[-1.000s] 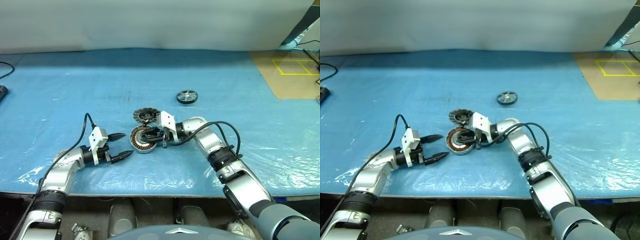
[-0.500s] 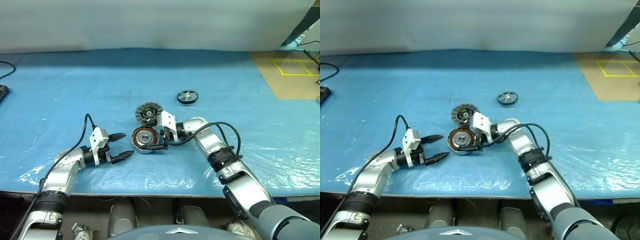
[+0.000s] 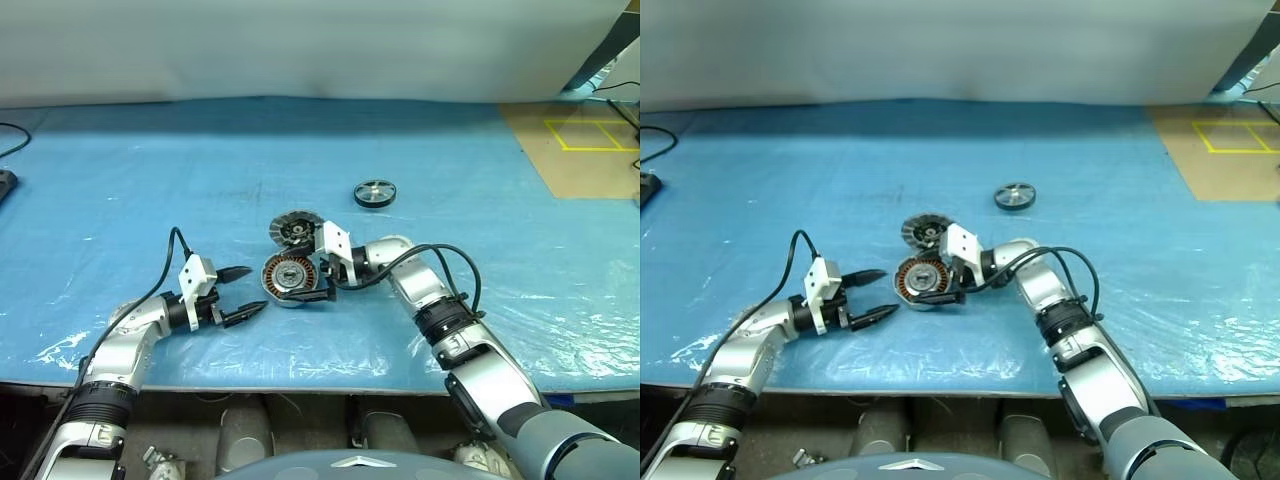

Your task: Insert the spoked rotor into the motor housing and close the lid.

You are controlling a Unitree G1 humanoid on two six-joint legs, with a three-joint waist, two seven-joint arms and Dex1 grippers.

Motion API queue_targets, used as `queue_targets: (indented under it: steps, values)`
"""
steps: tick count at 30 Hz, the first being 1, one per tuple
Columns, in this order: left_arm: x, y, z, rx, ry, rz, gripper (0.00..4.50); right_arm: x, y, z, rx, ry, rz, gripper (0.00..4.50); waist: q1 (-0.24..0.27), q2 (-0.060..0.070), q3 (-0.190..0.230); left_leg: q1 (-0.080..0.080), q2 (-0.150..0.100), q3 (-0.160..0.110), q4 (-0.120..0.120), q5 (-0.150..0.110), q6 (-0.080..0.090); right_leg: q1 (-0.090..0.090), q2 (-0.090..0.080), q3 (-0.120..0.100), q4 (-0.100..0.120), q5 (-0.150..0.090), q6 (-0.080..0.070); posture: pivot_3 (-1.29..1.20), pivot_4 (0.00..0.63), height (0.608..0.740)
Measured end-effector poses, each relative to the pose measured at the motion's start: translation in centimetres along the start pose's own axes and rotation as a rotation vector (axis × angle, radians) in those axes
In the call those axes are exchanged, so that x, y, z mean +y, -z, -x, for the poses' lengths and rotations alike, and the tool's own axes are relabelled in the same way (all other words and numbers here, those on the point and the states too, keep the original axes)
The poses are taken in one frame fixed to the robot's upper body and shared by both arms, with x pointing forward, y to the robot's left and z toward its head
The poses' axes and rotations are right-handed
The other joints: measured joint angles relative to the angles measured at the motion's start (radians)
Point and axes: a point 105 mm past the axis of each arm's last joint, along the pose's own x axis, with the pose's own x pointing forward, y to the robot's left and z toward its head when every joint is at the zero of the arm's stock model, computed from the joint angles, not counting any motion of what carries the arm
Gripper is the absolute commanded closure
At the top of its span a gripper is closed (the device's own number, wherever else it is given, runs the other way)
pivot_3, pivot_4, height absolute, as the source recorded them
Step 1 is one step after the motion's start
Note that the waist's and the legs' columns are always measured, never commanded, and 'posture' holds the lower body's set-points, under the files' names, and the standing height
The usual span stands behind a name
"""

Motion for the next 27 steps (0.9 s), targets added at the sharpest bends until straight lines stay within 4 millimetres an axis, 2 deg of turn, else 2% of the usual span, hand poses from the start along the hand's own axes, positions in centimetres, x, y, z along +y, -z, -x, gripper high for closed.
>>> queue_targets:
  steps: [1, 4, 9, 10, 11, 12, 15, 16, 27]
  values:
    - [0.00, 0.00, 0.00, 0.000, 0.000, 0.000, 0.00, 0.00, 0.00, 0.00, 0.000, 0.000, 0.000, 0.43, 0.000, 0.000, 0.000, 0.000, 0.000, 0.000, 0.000, 0.000, 0.000, 0.000, 0.000, 0.000, 0.000, 0.000, 0.000, 0.00, 0.150, 0.740]
    - [0.00, 0.00, 0.00, 0.000, -0.001, 0.000, 0.00, -0.04, 0.01, 0.03, 0.000, 0.002, -0.003, 1.09, 0.000, 0.000, 0.000, 0.000, 0.000, 0.000, 0.000, 0.000, 0.000, 0.000, 0.000, 0.000, 0.000, 0.000, 0.000, 0.00, 0.150, 0.740]
    - [0.00, 0.00, -0.01, 0.000, 0.000, 0.000, 0.00, -0.11, 0.06, 0.16, -0.001, 0.006, -0.018, 2.79, 0.000, 0.000, 0.000, 0.000, 0.000, 0.000, 0.000, 0.000, 0.000, 0.000, 0.000, 0.000, 0.000, 0.000, 0.000, 0.00, 0.150, 0.740]
    - [0.00, 0.00, -0.01, 0.000, 0.000, 0.000, 0.00, -0.11, 0.06, 0.16, -0.001, 0.006, -0.019, 2.87, 0.000, 0.000, 0.000, 0.000, 0.000, 0.000, 0.000, 0.000, 0.000, 0.000, 0.000, 0.000, 0.000, 0.000, 0.000, 0.00, 0.150, 0.740]
    - [0.00, 0.00, -0.01, 0.000, 0.000, 0.000, 0.00, -0.11, 0.04, 0.16, -0.003, 0.006, -0.020, 3.24, 0.000, 0.000, 0.000, 0.000, 0.000, 0.000, 0.000, 0.000, 0.000, 0.000, 0.000, 0.000, 0.000, 0.000, 0.000, 0.00, 0.150, 0.740]
    - [0.00, 0.00, -0.01, 0.000, -0.001, 0.000, 0.00, -0.11, 0.02, 0.15, -0.005, 0.006, -0.021, 3.31, 0.000, 0.000, 0.000, 0.000, 0.000, 0.000, 0.000, 0.000, 0.000, 0.000, 0.000, 0.000, 0.000, 0.000, 0.000, 0.00, 0.150, 0.740]
    - [0.01, 0.00, -0.01, 0.000, -0.001, 0.000, 0.00, -0.12, 0.00, 0.13, -0.006, 0.006, -0.021, 4.24, 0.000, 0.000, 0.000, 0.000, 0.000, 0.000, 0.000, 0.000, 0.000, 0.000, 0.000, 0.000, 0.000, 0.000, 0.000, 0.00, 0.150, 0.740]
    - [0.01, 0.00, -0.01, 0.000, -0.001, 0.000, 0.00, -0.11, 0.00, 0.13, -0.006, 0.005, -0.021, 4.38, 0.000, 0.000, 0.000, 0.000, 0.000, 0.000, 0.000, 0.000, 0.000, 0.000, 0.000, 0.000, 0.000, 0.000, 0.000, 0.00, 0.150, 0.740]
    - [0.05, 0.01, -0.02, 0.002, -0.005, -0.001, 0.00, -0.04, -0.04, 0.02, -0.012, -0.002, -0.037, 4.38, 0.000, 0.000, 0.000, 0.000, 0.000, 0.000, 0.000, 0.000, 0.000, 0.000, 0.000, 0.000, 0.000, 0.000, 0.000, 0.00, 0.150, 0.740]
